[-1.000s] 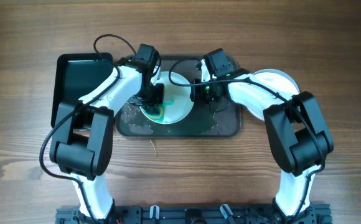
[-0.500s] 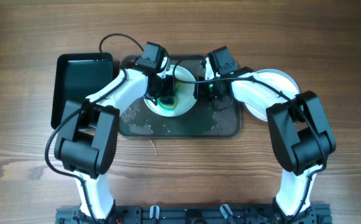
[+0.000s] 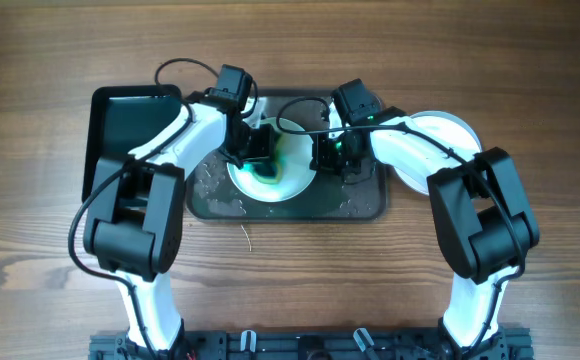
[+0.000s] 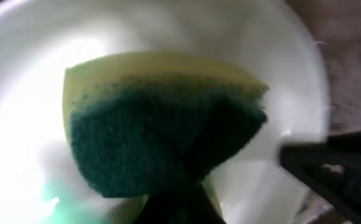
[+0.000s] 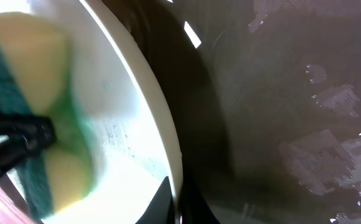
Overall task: Clean dirty plates on tray and stack at the side
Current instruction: 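Scrub the last plate with the sponge in left gripper, then carry the last plate with right gripper onto the stack at right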
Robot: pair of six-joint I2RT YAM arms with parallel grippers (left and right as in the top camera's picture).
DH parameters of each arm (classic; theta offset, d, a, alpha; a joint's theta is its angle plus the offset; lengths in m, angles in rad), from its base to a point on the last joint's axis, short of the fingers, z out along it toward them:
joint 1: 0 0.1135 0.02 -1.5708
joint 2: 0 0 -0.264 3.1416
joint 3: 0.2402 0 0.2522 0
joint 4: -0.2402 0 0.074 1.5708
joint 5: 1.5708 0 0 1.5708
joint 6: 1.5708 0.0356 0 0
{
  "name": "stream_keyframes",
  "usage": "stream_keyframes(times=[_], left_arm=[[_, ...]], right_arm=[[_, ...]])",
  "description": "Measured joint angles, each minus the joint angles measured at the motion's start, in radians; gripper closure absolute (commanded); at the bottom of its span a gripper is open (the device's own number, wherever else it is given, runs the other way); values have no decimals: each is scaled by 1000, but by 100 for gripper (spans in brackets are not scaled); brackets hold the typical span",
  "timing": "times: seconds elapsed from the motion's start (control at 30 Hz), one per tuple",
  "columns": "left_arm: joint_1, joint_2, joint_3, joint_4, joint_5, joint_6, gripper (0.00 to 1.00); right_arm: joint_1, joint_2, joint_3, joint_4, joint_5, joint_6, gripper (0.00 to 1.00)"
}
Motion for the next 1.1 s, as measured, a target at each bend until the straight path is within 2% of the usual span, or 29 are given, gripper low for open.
stream_keyframes(times=[0.1, 0.2, 0.37, 0.43, 0.5, 0.57, 0.63, 0.73, 0.87, 0.97, 1.1], left_arm=[[-13, 9, -10, 93, 25, 7, 96], [-29, 8, -11, 130, -76, -72, 96], [-74, -9, 17, 20, -385, -277, 96], [-74, -13, 23, -37, -473, -324, 96], [-74, -14, 26, -79, -501, -348, 96], [-72, -15, 27, -97, -485, -333, 96], [-58, -15, 27, -98, -410, -263, 96], [-7, -12, 24, -103, -170, -75, 96], [-13, 8, 27, -125, 61, 82, 96], [-13, 21, 87, -168, 48, 73, 96], [16, 27, 253, -267, -175, -32, 96]], right_arm=[[0, 0, 0, 0, 0, 0, 96], [0, 0, 0, 2, 0, 0, 96], [3, 0, 0, 11, 0, 0, 96], [9, 1, -1, 14, -7, 0, 96], [18, 2, -1, 14, -14, 0, 96], [22, 2, -4, 13, -19, 0, 96], [21, 2, -5, 8, -23, 0, 96], [15, 2, -5, -2, -30, 0, 96], [13, 2, -6, -3, -32, -1, 96], [13, 2, -6, -5, -32, -3, 96], [13, 2, -6, -5, -33, -4, 96]])
